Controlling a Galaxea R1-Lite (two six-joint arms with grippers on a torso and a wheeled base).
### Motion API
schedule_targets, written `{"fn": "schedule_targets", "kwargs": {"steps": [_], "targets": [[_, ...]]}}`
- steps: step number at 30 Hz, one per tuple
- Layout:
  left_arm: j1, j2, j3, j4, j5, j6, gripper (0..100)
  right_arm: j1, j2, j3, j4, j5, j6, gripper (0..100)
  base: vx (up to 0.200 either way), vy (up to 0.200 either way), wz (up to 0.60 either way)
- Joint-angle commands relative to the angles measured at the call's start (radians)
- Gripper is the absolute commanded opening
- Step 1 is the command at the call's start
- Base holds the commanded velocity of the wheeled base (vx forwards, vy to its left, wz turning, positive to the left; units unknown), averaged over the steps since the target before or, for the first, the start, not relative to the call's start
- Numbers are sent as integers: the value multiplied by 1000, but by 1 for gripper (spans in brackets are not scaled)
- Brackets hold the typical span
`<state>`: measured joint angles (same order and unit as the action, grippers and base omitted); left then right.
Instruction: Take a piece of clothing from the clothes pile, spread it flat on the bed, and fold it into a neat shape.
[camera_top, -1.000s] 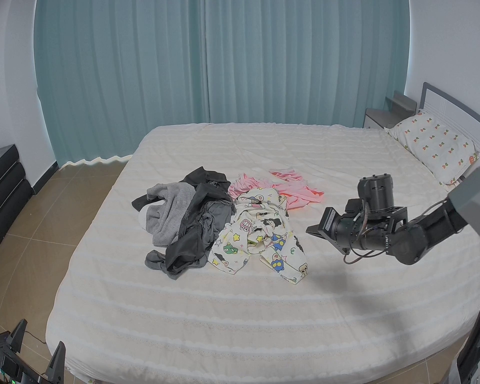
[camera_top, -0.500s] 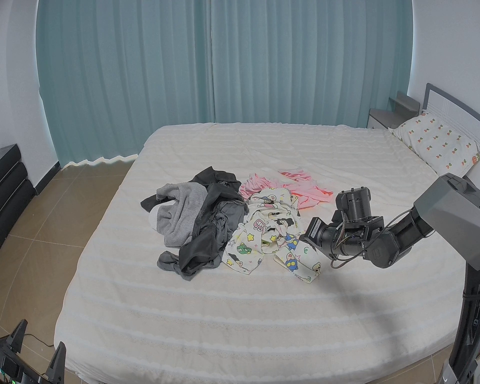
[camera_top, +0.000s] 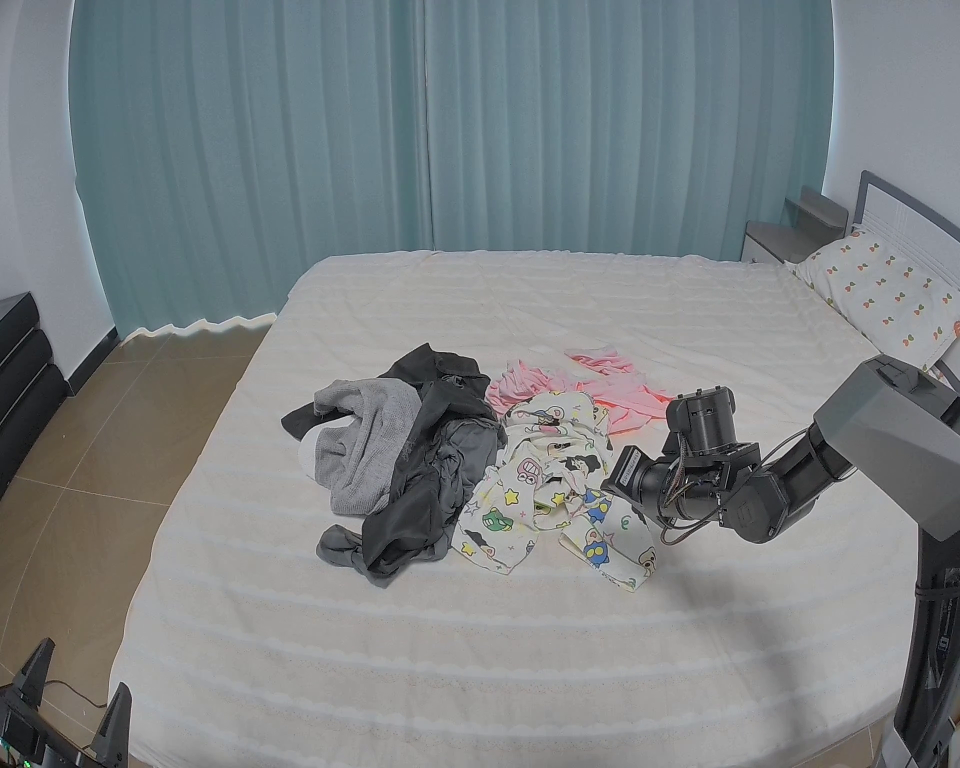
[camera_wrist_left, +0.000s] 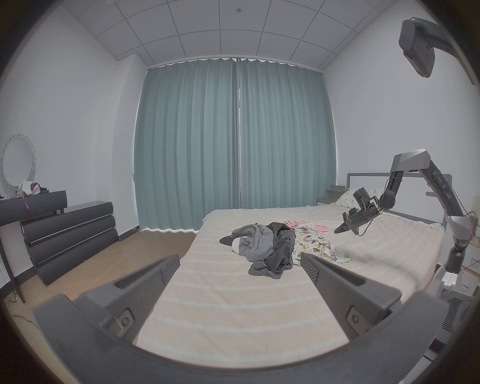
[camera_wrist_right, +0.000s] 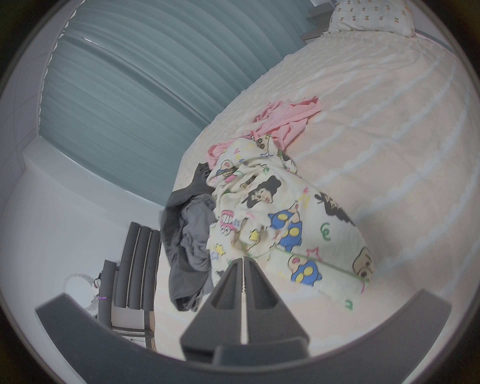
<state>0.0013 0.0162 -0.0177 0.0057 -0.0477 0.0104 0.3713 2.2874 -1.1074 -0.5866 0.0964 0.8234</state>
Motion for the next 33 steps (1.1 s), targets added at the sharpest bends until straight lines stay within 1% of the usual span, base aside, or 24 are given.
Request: {"fn": "schedule_targets", "kwargs": {"steps": [1,7,9,13,18,19,21,23,24,25,33], "targets": [[0,-15,18,-1,0,0,100,-11,56,0,-10,-12,-6,0,0,0,0],[0,-15,18,0,0,0,100,-51,81,6,2,-23,-12,0,0,0,0],[0,-15,18,0,0,0,100,-51,81,6,2,-23,-12,0,0,0,0],[0,-15,18,0,0,-1,100,-71,141,12,-1,-26,-27,0,0,0,0],[0,-15,18,0,0,-1,100,-75,149,24,-2,-26,-44,0,0,0,0],[0,-15,18,0,0,-3,100,-84,158,24,-7,-35,-66,0,0,0,0],[0,-15,18,0,0,-1,100,-92,164,20,-9,-55,-82,0,0,0,0],[0,-15,18,0,0,-3,100,-104,173,23,-9,-87,-119,0,0,0,0],[0,-15,18,0,0,-1,100,-106,173,24,-9,-90,-127,0,0,0,0],[0,-15,18,0,0,-1,100,-107,172,29,-9,-90,-139,100,0,0,0],[0,-15,18,0,0,-3,100,-92,167,63,-32,-90,-150,100,0,0,0]]}}
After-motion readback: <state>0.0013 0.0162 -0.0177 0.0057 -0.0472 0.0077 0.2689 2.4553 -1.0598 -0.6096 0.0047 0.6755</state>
